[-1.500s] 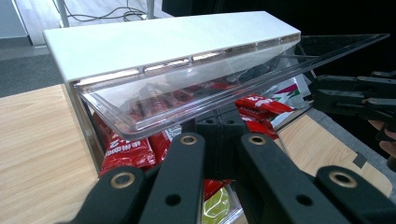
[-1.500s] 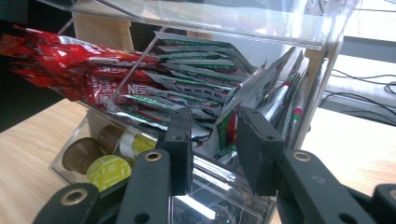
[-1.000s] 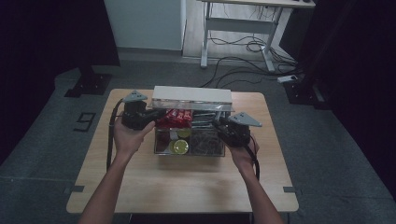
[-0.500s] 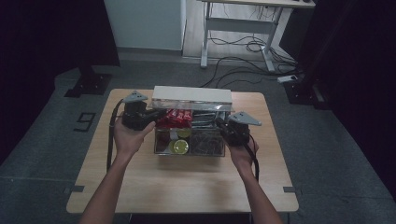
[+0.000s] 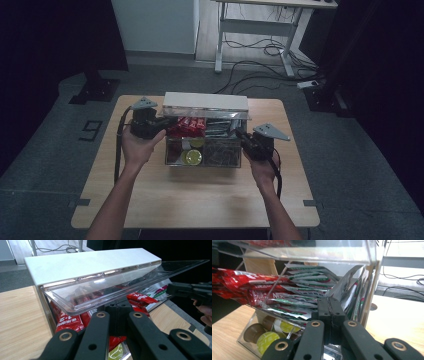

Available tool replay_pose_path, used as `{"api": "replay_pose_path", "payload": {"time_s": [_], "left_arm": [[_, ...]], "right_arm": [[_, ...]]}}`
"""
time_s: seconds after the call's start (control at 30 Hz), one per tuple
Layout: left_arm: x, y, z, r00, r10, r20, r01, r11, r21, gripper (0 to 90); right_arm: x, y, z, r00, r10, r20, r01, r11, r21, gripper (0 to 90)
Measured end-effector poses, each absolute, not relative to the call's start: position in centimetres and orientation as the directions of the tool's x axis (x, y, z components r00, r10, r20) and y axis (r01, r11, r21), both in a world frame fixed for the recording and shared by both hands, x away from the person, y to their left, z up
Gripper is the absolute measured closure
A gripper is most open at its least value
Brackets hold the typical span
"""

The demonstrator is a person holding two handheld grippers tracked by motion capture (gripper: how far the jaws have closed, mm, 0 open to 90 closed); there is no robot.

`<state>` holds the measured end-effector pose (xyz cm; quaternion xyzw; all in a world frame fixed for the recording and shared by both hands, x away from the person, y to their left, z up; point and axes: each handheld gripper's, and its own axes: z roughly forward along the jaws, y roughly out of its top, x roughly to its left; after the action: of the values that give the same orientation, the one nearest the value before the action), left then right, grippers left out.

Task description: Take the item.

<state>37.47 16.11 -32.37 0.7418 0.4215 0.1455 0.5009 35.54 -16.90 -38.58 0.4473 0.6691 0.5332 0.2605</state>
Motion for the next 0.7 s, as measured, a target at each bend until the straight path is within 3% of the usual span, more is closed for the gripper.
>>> {"api": "replay_pose_path", "payload": {"time_s": [0.7], "left_arm": [[37.5, 16.1, -32.3, 0.601, 0.77, -0.214, 0.48, -0.134, 0.867, 89.8]], "right_arm": [[32.7, -19.0, -37.5, -0.459, 0.879, 0.128, 0.242, -0.014, 0.97, 89.7]]}}
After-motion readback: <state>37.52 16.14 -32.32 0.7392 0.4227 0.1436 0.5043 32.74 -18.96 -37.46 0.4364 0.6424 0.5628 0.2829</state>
